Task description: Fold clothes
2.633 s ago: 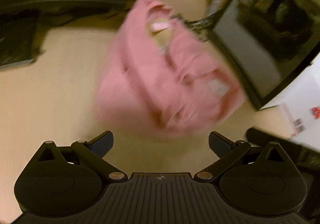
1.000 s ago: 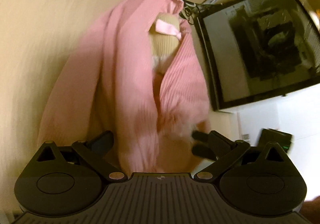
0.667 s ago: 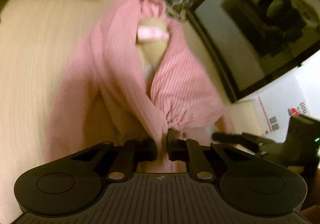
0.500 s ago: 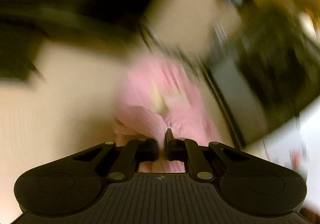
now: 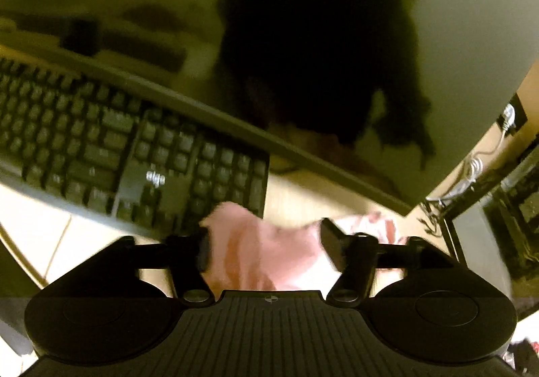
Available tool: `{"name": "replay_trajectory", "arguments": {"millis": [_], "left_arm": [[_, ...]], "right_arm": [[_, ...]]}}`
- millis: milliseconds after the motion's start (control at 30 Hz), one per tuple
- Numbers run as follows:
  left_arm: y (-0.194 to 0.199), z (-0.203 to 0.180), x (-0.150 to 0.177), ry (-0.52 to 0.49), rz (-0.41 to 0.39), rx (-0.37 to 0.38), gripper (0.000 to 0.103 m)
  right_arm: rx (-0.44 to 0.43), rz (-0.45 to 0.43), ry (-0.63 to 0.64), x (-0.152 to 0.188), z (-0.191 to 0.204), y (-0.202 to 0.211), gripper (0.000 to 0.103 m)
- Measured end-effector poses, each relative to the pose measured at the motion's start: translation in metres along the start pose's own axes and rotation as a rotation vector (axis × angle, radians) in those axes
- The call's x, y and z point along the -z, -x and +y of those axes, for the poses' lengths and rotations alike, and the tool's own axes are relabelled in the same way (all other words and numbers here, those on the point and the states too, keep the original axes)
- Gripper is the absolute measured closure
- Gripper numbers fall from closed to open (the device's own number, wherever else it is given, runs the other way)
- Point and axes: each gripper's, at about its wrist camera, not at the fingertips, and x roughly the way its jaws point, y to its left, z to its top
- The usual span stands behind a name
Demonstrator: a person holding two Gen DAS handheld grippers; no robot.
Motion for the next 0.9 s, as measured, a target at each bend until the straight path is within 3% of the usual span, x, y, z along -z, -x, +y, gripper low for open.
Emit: {"name": "replay_trajectory", "arguments": {"millis": [133, 267, 333, 400, 467, 533, 667, 833, 900], "left_arm": [[0.003, 0.011, 0.010, 0.007, 0.020, 0.004, 0.020], [0.001, 0.019, 0.007, 0.024, 0.052, -0.019, 0.018], [0.006, 0.019, 0.005, 0.007, 0.064, -0.017, 0.015], [0.011, 0.013, 0.003, -0.021, 0.054, -0.019, 0.008], [0.019, 0.008, 0.004, -0.061, 0.035, -0.032, 0.007], [0.031, 0.003, 0.003, -0.101, 0.004, -0.049, 0.005], [0.056, -0.003, 0.003, -0.177, -0.086, -0.074, 0.002], [0.066, 0.001, 0.000, -0.135, -0.145, -0.110, 0.000], [0.067, 0.003, 0.000, -0.095, -0.174, -0.141, 0.000]], "right_arm": [[-0.045, -0.033, 0.226, -0.025, 0.057, -0.023, 0.002], [-0.070, -0.005, 0.372, -0.034, 0.103, -0.067, 0.018], [-0.079, 0.020, 0.372, -0.040, 0.106, -0.086, 0.046], [-0.104, 0.048, 0.276, -0.053, 0.090, -0.096, 0.075], [-0.081, 0.031, 0.196, -0.068, 0.064, -0.096, 0.094], [-0.012, -0.021, 0.144, -0.083, 0.031, -0.092, 0.096], [0.285, -0.142, 0.022, -0.122, -0.072, -0.071, 0.097], [0.533, -0.125, 0.028, -0.131, -0.139, -0.069, 0.095], [0.575, -0.097, 0.048, -0.122, -0.142, -0.080, 0.077]]}}
